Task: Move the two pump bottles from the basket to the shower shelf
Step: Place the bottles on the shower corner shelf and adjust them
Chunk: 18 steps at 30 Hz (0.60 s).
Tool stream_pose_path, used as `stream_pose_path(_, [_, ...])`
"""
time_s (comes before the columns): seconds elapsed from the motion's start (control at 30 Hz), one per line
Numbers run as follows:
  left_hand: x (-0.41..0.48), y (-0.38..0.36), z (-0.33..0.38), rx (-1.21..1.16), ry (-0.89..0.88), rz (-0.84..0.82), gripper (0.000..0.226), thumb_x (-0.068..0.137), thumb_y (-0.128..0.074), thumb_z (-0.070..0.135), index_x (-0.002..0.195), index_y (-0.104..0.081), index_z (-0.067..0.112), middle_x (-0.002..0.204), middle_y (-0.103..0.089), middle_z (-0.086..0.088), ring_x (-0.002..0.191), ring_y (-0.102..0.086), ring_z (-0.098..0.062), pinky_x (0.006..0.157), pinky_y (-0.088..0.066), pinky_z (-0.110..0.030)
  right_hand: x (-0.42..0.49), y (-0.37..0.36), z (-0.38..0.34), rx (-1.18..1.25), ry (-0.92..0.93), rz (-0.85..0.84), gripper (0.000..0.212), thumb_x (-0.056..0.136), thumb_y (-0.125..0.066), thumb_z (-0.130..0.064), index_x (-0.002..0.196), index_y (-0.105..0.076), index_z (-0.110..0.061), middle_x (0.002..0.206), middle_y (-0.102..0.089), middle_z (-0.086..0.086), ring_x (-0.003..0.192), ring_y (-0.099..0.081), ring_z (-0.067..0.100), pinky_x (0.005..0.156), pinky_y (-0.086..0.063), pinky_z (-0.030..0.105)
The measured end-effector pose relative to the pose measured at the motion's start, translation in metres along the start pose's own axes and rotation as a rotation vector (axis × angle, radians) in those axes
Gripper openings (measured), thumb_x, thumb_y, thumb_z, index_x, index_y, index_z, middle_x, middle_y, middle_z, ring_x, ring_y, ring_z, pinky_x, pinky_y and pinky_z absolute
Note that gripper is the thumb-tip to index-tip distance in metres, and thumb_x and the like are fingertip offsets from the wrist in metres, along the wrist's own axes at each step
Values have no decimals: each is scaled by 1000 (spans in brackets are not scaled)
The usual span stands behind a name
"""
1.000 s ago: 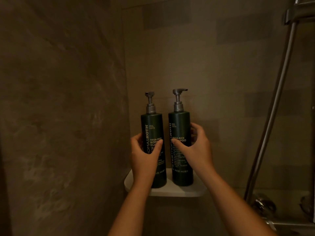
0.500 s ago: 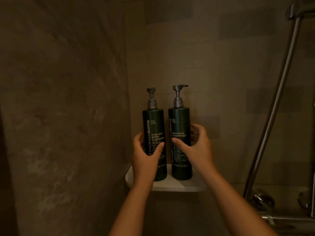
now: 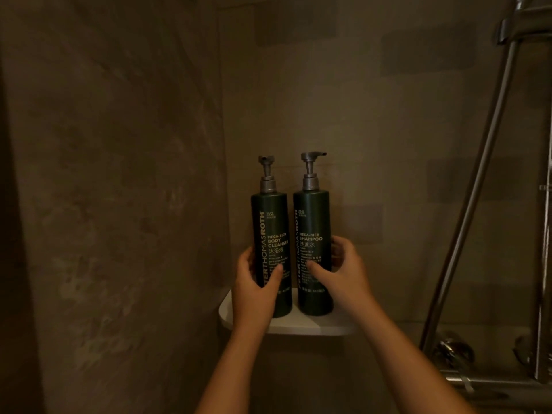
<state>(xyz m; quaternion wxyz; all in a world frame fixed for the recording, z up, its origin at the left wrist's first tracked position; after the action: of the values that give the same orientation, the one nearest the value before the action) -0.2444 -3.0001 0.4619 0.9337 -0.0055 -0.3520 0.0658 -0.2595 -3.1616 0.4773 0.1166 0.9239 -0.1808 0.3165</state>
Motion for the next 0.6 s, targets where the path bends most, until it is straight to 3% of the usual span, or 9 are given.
stream_pose_path(0.13, [1, -2, -1, -3, -10, 35, 53, 75, -68, 16, 119, -41, 26, 100, -48, 22, 88, -47, 11, 60, -42, -1, -1, -2, 1, -24, 14, 68, 59, 69, -73, -20, 117, -40, -27, 93, -47, -25, 81, -47, -8, 61, -36, 11])
stream_pose_path(0.3, [3, -3, -1, 9, -14, 42, 54, 74, -69, 16, 120, -41, 23, 102, -48, 18, 91, -49, 4, 62, -43, -5, -2, -2, 3, -35, 31, 101, 61, 67, -75, -24, 116, -40, -27, 106, -50, -12, 93, -51, 4, 64, -37, 13])
stream_pose_path(0.5, [3, 1, -6, -17, 4, -10, 61, 72, -70, 12, 123, -38, 23, 99, -45, 27, 87, -45, 13, 62, -41, 1, -3, 2, 8, 2, -3, -28, 72, 65, -76, -25, 124, -35, -30, 104, -46, -21, 95, -46, -1, 67, -36, 14])
stream_pose_path(0.6, [2, 0, -11, 13, 22, -70, 67, 72, -71, 12, 127, -35, 23, 100, -43, 28, 91, -48, 7, 65, -42, -7, -3, 5, 11, 32, -34, -93, 72, 68, -74, -19, 127, -35, -32, 99, -44, -27, 96, -45, 0, 70, -38, 15])
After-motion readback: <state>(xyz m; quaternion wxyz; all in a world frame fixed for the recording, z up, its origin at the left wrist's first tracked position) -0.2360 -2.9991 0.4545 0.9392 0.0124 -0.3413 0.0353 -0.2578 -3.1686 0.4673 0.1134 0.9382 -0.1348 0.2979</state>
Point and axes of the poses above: each hand's wrist, its own x-axis towards the middle knuckle, its own y-axis out of the back of the hand, z = x × y, the point moved 3 cm from there along x, towards the middle knuckle
